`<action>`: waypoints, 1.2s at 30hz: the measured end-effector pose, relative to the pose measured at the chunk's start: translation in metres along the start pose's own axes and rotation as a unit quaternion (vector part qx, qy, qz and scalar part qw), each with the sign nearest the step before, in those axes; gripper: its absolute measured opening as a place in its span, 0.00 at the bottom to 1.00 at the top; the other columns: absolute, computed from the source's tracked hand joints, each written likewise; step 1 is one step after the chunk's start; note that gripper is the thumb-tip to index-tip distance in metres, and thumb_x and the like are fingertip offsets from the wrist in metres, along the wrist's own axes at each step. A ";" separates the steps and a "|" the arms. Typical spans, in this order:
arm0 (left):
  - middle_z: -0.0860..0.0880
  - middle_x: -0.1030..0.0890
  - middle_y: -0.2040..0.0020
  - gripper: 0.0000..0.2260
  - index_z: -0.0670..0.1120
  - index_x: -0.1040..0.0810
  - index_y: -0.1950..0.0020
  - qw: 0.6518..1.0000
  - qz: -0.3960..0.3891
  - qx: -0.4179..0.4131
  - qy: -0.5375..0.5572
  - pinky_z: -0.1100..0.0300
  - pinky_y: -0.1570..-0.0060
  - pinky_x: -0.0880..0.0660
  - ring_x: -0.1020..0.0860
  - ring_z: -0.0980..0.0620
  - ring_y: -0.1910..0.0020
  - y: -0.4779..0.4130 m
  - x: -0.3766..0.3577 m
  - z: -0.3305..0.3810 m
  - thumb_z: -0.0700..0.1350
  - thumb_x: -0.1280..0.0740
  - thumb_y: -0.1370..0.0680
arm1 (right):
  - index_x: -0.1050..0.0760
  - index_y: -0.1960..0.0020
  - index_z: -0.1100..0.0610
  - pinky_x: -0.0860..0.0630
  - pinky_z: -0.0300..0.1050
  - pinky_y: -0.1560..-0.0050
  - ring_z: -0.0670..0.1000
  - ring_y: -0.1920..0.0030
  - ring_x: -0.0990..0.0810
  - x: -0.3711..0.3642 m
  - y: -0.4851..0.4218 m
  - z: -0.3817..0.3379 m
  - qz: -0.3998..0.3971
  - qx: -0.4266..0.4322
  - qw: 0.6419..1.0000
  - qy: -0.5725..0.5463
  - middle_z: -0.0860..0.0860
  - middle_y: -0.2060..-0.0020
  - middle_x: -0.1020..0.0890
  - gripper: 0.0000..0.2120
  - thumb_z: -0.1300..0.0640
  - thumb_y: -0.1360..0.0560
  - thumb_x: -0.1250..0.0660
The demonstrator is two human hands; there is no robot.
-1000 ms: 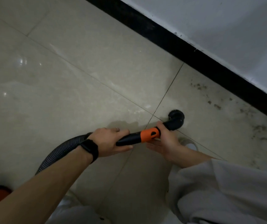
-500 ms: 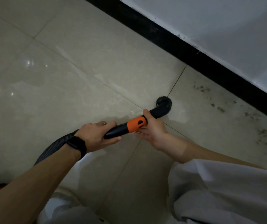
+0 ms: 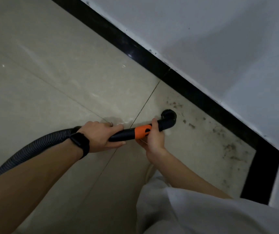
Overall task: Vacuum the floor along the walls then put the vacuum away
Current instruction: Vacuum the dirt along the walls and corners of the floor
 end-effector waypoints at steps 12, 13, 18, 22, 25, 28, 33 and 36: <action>0.56 0.32 0.60 0.24 0.62 0.39 0.47 0.997 0.035 0.056 0.028 0.58 0.66 0.35 0.31 0.50 0.68 -0.015 0.001 -0.007 0.76 0.56 0.31 | 0.29 0.43 0.53 0.15 0.52 0.57 0.48 0.64 0.13 -0.025 -0.027 -0.015 -0.054 0.007 0.998 -0.015 0.51 0.65 0.13 0.18 0.38 0.17 0.38; 0.57 0.32 0.61 0.24 0.62 0.39 0.47 0.997 0.039 0.060 0.030 0.58 0.66 0.35 0.31 0.50 0.69 -0.015 0.002 -0.007 0.76 0.56 0.31 | 0.29 0.43 0.53 0.16 0.49 0.61 0.47 0.64 0.13 -0.026 -0.028 -0.016 -0.056 0.010 0.998 -0.016 0.51 0.65 0.13 0.17 0.38 0.17 0.39; 0.56 0.32 0.62 0.22 0.63 0.39 0.48 0.996 0.041 0.066 0.035 0.59 0.67 0.35 0.31 0.52 0.69 -0.021 0.007 -0.006 0.76 0.55 0.30 | 0.29 0.43 0.52 0.18 0.46 0.66 0.46 0.65 0.13 -0.029 -0.036 -0.023 -0.059 0.022 0.998 -0.021 0.48 0.68 0.14 0.16 0.39 0.17 0.39; 0.57 0.34 0.64 0.23 0.62 0.40 0.47 0.997 0.034 0.063 0.034 0.59 0.68 0.36 0.29 0.51 0.69 -0.028 0.010 -0.004 0.76 0.57 0.31 | 0.29 0.43 0.53 0.18 0.47 0.63 0.46 0.65 0.14 -0.029 -0.042 -0.029 -0.056 0.027 0.998 -0.022 0.49 0.68 0.14 0.17 0.40 0.17 0.38; 0.57 0.34 0.63 0.23 0.62 0.39 0.46 0.997 0.028 0.065 0.039 0.58 0.66 0.34 0.28 0.51 0.68 -0.034 0.012 -0.003 0.75 0.55 0.30 | 0.28 0.41 0.55 0.19 0.44 0.66 0.45 0.66 0.14 -0.029 -0.045 -0.035 -0.049 0.027 0.998 -0.028 0.52 0.62 0.13 0.18 0.40 0.17 0.37; 0.57 0.33 0.63 0.22 0.62 0.39 0.47 0.996 0.025 0.070 0.046 0.58 0.64 0.32 0.28 0.51 0.67 -0.040 0.014 -0.001 0.75 0.54 0.30 | 0.28 0.42 0.54 0.18 0.44 0.67 0.45 0.66 0.14 -0.029 -0.049 -0.040 -0.041 0.030 0.998 -0.046 0.55 0.56 0.14 0.16 0.41 0.17 0.36; 0.57 0.32 0.63 0.20 0.62 0.37 0.47 0.995 0.024 0.070 0.063 0.58 0.65 0.33 0.28 0.52 0.67 -0.053 0.017 0.004 0.74 0.51 0.28 | 0.28 0.46 0.54 0.17 0.50 0.56 0.44 0.67 0.15 -0.026 -0.056 -0.051 -0.035 0.047 0.997 -0.051 0.45 0.71 0.16 0.15 0.42 0.17 0.36; 0.56 0.29 0.60 0.20 0.61 0.37 0.46 0.995 0.028 0.072 0.068 0.58 0.65 0.34 0.29 0.53 0.68 -0.058 0.017 0.006 0.73 0.50 0.28 | 0.28 0.47 0.53 0.18 0.50 0.55 0.43 0.68 0.15 -0.024 -0.060 -0.056 -0.033 0.055 0.997 -0.050 0.44 0.73 0.17 0.13 0.43 0.17 0.36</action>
Point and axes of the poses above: each hand's wrist, its own y-axis away from the middle knuckle, its own x-axis out of the back of the hand, z = x × y, the point moved 1 cm from there along -y, towards the middle knuckle
